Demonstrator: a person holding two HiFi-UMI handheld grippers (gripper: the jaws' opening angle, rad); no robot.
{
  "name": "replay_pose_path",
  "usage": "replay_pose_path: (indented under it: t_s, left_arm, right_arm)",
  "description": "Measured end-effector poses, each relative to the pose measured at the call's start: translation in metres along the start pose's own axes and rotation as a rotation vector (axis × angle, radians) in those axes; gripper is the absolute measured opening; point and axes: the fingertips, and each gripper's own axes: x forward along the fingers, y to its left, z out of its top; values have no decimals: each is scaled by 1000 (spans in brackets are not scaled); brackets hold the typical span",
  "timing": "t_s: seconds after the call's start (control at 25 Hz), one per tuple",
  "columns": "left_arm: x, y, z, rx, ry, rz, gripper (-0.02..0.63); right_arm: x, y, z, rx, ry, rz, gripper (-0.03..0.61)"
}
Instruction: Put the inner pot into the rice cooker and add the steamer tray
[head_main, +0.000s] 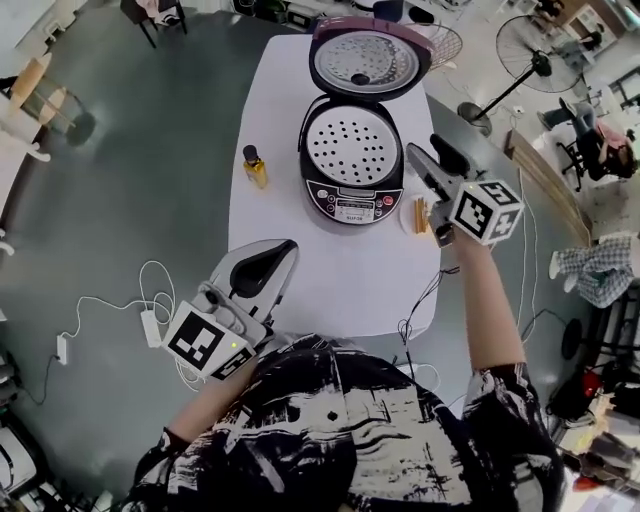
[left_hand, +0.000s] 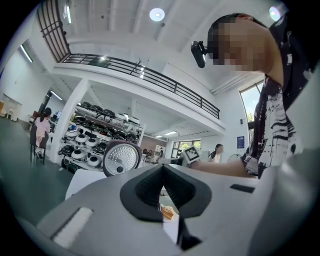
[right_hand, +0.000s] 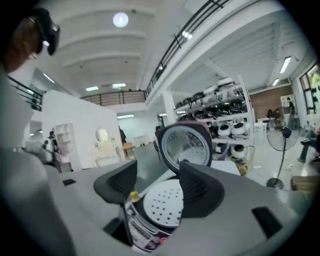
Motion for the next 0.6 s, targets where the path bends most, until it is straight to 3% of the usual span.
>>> replay_pose_path:
  t_s: [0.08,0.16,0.28,0.6]
  left_arm:
    - [12,-8,1,11,7,-20,5]
    - [24,-16,1,25,15,-40,5]
    - [42,-29,3,46,28,-70,5]
    - [76,-58,8,92,46,-123,5]
  right_arm:
    - [-55,51,35,17,-183,130,218]
    - [-101,96,46,15,-292,217,167]
    - [-136,136,25,-35,-294,238,21]
    - [-139,145,-17,-120,-238,195,-3]
